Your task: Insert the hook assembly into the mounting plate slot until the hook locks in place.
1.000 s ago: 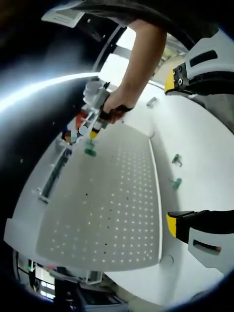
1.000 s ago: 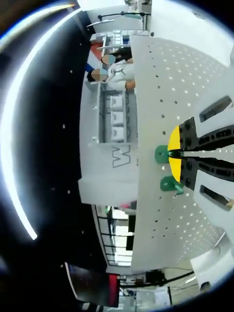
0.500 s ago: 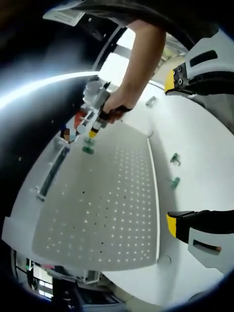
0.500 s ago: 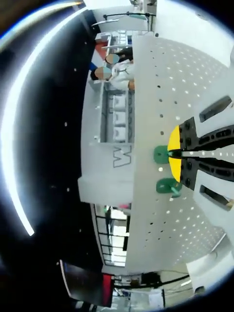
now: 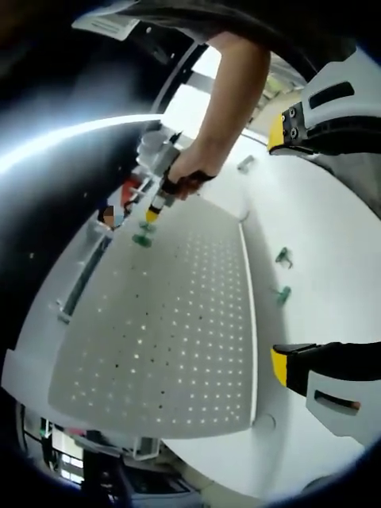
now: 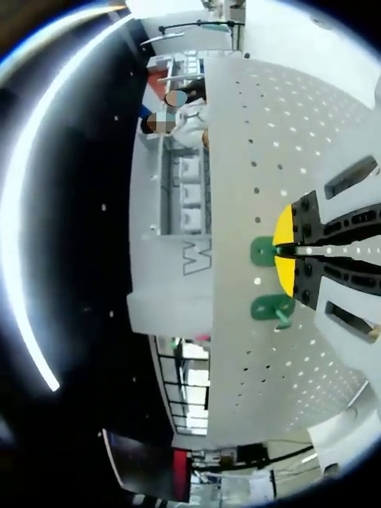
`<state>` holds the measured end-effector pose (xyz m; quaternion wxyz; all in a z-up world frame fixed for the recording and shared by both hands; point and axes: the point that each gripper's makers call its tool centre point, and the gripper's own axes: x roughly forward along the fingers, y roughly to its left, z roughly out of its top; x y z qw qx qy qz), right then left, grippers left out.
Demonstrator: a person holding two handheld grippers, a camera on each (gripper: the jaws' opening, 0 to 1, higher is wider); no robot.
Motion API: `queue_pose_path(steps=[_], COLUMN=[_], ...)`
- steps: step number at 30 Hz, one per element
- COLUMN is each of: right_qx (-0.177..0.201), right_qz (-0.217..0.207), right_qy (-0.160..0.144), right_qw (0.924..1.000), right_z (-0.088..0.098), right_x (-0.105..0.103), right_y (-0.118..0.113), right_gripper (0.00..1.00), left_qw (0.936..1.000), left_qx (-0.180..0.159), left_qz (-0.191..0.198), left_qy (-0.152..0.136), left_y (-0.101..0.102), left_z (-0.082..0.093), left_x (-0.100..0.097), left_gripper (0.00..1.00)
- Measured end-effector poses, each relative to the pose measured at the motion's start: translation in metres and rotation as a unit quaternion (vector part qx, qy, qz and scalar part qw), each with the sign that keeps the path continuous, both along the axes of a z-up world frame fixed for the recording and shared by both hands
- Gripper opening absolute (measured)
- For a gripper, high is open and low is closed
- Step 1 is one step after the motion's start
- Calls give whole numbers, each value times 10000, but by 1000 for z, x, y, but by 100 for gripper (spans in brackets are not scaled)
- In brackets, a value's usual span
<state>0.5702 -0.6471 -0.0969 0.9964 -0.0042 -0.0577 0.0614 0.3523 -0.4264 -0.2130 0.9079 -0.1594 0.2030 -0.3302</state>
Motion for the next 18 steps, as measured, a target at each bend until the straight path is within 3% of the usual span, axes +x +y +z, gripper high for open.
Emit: queue_pose_path(steps=[13, 18], right_qx=[-88, 49], right_qz=[-10, 38], right_qy=[143, 364], right_qw=[9999, 9993], right_z=[-4, -13], right_x=[1, 4], right_y=[-1, 1], right_gripper=[1, 4], left_qw=[10000, 10000], left_qx=[40, 62], left_qz=[-17, -3], left_qy=[34, 41], left_y=[-2, -2], left_z=[-5, -6], left_x=[-3, -6], left_gripper=[100, 100])
